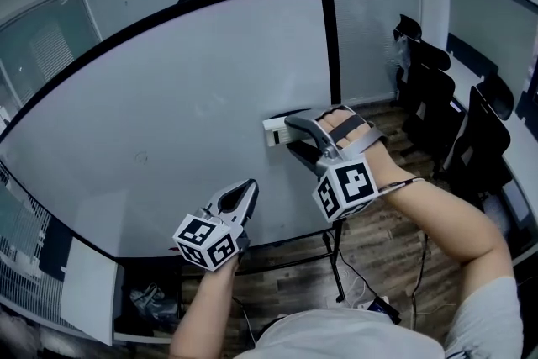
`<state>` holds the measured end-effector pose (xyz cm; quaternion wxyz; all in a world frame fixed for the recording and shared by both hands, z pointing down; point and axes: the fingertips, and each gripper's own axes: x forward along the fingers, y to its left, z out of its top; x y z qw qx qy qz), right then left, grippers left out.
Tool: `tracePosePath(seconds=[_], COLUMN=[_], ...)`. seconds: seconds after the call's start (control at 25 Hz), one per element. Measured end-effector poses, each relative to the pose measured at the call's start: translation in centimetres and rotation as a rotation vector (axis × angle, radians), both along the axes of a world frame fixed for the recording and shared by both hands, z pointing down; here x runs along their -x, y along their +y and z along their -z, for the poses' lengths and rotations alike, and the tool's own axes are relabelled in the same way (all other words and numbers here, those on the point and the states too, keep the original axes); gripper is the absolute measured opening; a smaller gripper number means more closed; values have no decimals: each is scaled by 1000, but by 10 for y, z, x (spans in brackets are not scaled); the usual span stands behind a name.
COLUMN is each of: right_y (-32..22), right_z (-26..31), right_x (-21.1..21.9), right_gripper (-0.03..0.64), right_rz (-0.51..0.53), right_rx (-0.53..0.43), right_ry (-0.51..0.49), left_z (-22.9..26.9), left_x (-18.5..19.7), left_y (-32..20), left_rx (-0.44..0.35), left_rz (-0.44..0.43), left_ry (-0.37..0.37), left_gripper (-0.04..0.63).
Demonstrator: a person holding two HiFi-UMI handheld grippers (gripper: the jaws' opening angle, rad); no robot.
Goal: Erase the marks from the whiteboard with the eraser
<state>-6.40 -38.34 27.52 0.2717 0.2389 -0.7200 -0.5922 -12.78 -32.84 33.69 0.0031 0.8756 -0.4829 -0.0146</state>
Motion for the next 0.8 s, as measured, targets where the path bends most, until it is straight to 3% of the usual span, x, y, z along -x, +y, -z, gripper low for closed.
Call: tracePosePath(seconds=[0.24,0.48,0.8], right_y=[4,2,-1], right_z=[-77,-119,-69], right_x=[5,2,-2], right_gripper=[233,233,234], right_rz=[12,13,26], right_rx=[63,124,44], right_ry=[39,69,89], left_z=[-15,-20,-19], left_x=[11,12,13], left_y=[2,-1,-2], left_rx=[25,36,31], left_rz=[23,26,25], left_ry=[12,9,18], left_gripper=[8,8,8])
